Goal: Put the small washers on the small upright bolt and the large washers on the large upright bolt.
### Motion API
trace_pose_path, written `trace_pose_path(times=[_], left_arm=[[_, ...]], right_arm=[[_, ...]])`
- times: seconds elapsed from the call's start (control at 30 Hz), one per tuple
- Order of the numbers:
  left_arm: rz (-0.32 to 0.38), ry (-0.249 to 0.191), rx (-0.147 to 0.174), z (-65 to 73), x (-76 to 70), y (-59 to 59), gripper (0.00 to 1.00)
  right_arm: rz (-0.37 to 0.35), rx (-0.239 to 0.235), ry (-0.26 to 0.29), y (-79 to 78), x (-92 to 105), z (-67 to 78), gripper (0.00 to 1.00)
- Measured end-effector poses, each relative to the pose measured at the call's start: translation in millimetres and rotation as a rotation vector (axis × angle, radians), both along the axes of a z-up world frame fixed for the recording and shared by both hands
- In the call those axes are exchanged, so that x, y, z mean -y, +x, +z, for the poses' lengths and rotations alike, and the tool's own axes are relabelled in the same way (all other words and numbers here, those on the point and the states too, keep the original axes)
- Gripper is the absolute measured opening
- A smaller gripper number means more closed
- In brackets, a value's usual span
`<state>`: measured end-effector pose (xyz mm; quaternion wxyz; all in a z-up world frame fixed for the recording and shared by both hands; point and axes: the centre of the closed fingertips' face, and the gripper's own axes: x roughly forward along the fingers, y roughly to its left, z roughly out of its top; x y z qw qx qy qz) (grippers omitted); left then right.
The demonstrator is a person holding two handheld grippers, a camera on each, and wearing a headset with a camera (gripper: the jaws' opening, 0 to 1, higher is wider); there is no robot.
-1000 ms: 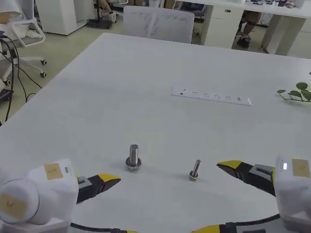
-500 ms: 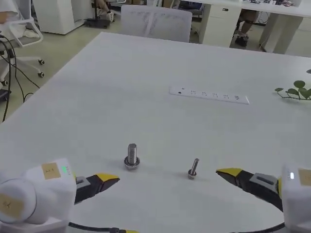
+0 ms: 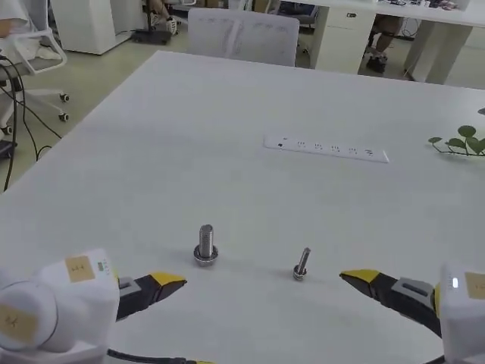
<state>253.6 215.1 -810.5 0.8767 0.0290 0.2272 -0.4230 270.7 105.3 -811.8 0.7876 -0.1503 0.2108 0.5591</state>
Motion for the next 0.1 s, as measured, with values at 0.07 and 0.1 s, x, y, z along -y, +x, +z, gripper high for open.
trace_pose_path(times=[0.07,0.1], left_arm=[[0.000,0.001,0.001,-0.1,-0.3,0.0,0.77],[0.000,0.001,0.000,-0.2,-0.3,-0.2,0.77]], right_arm=[[0.000,0.001,0.000,0.4,0.4,0.0,0.94],[-0.002,0.000,-0.001,0.7,0.8,-0.2,0.94]])
